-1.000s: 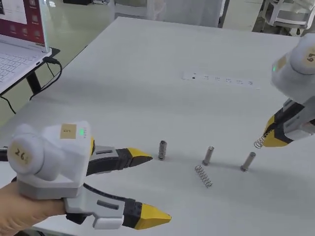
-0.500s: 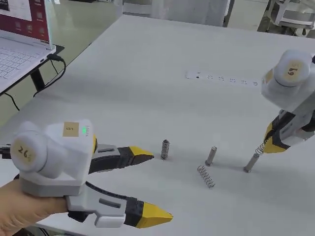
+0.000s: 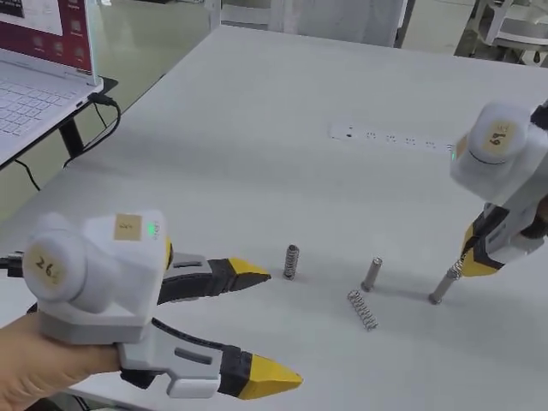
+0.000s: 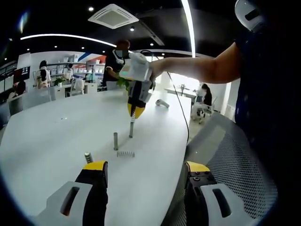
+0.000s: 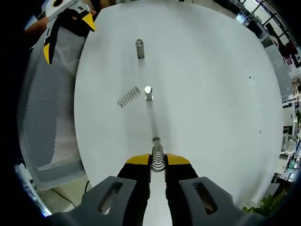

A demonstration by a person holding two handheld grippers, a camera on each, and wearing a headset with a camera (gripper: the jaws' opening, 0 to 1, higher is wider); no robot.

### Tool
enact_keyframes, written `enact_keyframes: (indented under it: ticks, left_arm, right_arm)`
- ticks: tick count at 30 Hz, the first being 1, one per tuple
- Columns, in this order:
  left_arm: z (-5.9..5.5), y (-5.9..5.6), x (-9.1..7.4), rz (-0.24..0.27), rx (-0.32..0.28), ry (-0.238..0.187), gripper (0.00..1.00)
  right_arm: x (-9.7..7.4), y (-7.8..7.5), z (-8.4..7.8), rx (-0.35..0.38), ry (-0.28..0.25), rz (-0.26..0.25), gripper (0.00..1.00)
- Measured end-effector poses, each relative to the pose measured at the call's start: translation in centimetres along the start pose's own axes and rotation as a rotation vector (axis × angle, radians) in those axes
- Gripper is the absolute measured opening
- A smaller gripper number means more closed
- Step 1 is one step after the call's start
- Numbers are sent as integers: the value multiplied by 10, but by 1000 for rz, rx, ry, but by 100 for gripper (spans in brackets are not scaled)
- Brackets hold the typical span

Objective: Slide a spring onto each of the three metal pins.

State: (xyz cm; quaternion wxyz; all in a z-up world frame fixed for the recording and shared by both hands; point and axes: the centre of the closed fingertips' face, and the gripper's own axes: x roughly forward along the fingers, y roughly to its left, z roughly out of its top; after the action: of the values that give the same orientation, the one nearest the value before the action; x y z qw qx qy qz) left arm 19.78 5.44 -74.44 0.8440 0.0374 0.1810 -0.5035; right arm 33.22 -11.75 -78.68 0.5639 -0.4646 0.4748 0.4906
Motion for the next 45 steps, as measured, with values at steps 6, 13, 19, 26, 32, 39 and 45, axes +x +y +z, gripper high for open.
enact_keyframes:
  ticks: [6, 13, 19, 26, 32, 39, 45]
  left_arm:
    - [0, 1, -1, 3, -2, 0, 61]
    - [-1, 1, -1, 6, -2, 4, 61]
    - [-1, 1, -1, 8, 0, 7, 60]
    - [-2, 2, -1, 11, -1, 7, 60]
    - [-1, 2, -2, 13, 1, 5, 60]
    - [-1, 2, -1, 10, 3, 8, 60]
    - [0, 3, -1, 11, 4, 6, 60]
  right_arm:
    - [9, 0, 0, 6, 4, 14, 8]
    - [22, -1, 0, 9, 21, 18, 9]
    - [36, -2, -2, 32, 32, 24, 9]
    - [51, -6, -4, 49, 38, 21, 9]
    - [56, -5, -7, 53, 39, 24, 9]
    - [57, -2, -7, 64, 29, 21, 10]
    - [54, 1, -5, 78, 10, 19, 16]
